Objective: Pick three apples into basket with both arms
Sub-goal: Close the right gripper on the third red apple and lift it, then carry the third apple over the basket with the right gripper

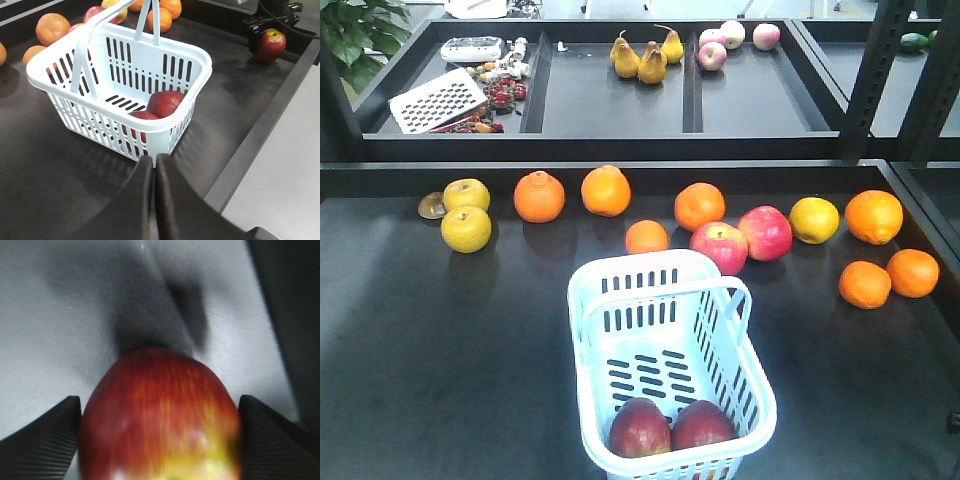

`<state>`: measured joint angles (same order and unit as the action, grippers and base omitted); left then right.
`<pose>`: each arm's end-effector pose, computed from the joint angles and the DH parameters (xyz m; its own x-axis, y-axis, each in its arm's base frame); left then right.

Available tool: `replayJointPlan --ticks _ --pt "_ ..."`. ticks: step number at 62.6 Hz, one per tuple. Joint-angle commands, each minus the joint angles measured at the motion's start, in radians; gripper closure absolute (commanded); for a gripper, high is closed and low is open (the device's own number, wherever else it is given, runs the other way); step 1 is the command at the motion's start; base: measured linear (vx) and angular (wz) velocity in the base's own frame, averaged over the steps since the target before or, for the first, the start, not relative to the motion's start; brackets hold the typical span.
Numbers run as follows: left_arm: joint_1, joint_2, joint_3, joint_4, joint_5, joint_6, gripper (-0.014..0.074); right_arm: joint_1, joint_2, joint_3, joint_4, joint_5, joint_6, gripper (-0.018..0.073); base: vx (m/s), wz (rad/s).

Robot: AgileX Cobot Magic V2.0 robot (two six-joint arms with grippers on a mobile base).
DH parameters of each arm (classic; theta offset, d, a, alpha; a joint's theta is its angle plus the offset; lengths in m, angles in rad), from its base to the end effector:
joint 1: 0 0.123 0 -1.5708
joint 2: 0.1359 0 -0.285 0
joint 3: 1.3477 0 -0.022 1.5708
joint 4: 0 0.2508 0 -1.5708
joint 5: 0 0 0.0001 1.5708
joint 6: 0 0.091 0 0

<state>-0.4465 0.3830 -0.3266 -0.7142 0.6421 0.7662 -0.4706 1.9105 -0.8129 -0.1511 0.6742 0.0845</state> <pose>0.0536 -0.0653 0.2551 -0.3013 0.3061 -0.9031 0.7680 0.6392 -0.0396 0.2390 -0.1312 0.0856 -0.9006 0.4203 0.1111 0.4121 0.9067 -0.0897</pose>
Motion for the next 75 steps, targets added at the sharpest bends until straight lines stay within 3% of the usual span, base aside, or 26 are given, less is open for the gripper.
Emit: replayJointPlan --ticks 1,8,16,29,38,55,69,75 --pt "0.000 0.007 -0.023 -0.039 -0.050 -0.008 0.0603 -0.007 -0.036 -0.020 0.000 0.002 -0.010 -0.0001 0.00 0.00" --pt "0.000 0.007 -0.023 -0.039 -0.050 -0.008 0.0603 -0.007 -0.037 -0.020 0.024 0.020 -0.024 0.0091 0.00 0.00" --pt "0.000 0.007 -0.023 -0.039 -0.050 -0.008 0.0603 -0.007 -0.059 -0.020 0.106 0.052 -0.099 0.0280 0.00 0.00" --pt "0.000 0.007 -0.023 -0.039 -0.058 -0.008 0.0603 -0.007 -0.212 -0.020 0.379 0.101 -0.321 0.0568 0.00 0.00" --pt "0.000 0.007 -0.023 -0.039 -0.058 -0.008 0.0603 -0.007 -0.381 -0.020 0.517 0.141 -0.435 0.0568 0.00 0.00" --pt "0.000 0.007 -0.023 -0.039 -0.059 -0.008 0.0603 -0.007 -0.739 -0.012 0.602 0.273 -0.510 0.0564 0.00 0.00" --pt "0.000 0.007 -0.023 -0.039 -0.060 -0.008 0.0603 -0.002 -0.941 0.047 0.863 0.392 -0.672 0.0564 0.00 0.00" --pt "0.000 0.007 -0.023 -0.039 -0.060 -0.008 0.0603 0.059 -0.982 0.083 0.972 0.420 -0.736 0.0564 0.00 0.00"
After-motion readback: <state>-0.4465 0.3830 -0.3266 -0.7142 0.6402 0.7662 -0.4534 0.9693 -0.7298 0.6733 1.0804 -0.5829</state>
